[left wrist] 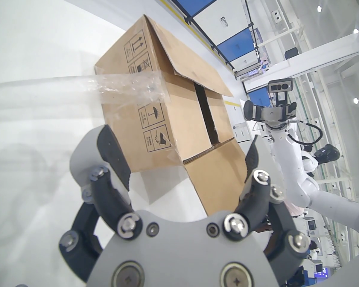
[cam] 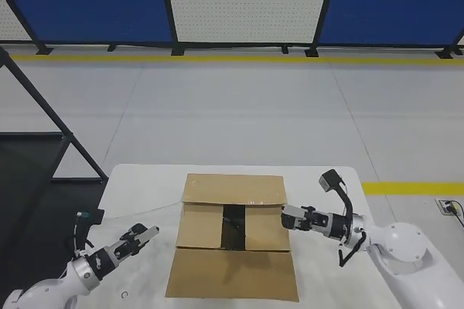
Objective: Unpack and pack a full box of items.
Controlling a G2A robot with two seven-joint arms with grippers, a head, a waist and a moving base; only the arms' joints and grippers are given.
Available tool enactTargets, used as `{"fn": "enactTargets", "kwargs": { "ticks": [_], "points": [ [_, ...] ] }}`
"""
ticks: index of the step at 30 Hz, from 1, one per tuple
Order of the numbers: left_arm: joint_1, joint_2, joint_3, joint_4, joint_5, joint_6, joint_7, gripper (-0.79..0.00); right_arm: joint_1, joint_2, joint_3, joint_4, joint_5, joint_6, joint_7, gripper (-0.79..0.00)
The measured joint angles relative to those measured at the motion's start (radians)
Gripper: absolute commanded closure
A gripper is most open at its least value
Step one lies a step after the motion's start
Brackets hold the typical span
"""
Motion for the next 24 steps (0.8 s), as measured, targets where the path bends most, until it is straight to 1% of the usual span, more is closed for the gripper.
{"fn": "enactTargets", "kwargs": {
  "ticks": [5,9,14,17,20,24],
  "points": [
    [0.002,0.000,0.003,-0.001,-0.004,0.002,0.005,-0.785,-0.005,-0.001,-0.002,0.000,0.004,0.005,-0.007,-0.785],
    [-0.001,0.001,0.012,-0.016,-0.007,0.021,0.030,-0.785,-0.004,-0.011,-0.032,0.027,0.012,0.078,-0.048,-0.785],
    [0.002,0.006,0.003,-0.022,-0.022,0.027,0.046,-0.785,0.027,-0.024,-0.056,0.082,0.053,0.119,-0.063,-0.785],
    [0.006,0.007,-0.006,-0.018,-0.058,0.033,0.049,-0.785,0.042,-0.034,-0.068,0.112,0.071,0.146,-0.101,-0.785],
    [0.006,0.007,-0.006,-0.017,-0.059,0.034,0.048,-0.785,0.058,-0.047,-0.086,0.134,0.105,0.170,-0.146,-0.785],
    [0.006,0.007,-0.006,-0.017,-0.059,0.034,0.048,-0.785,0.086,-0.067,-0.116,0.161,0.135,0.162,-0.202,-0.785]
  ]
}}
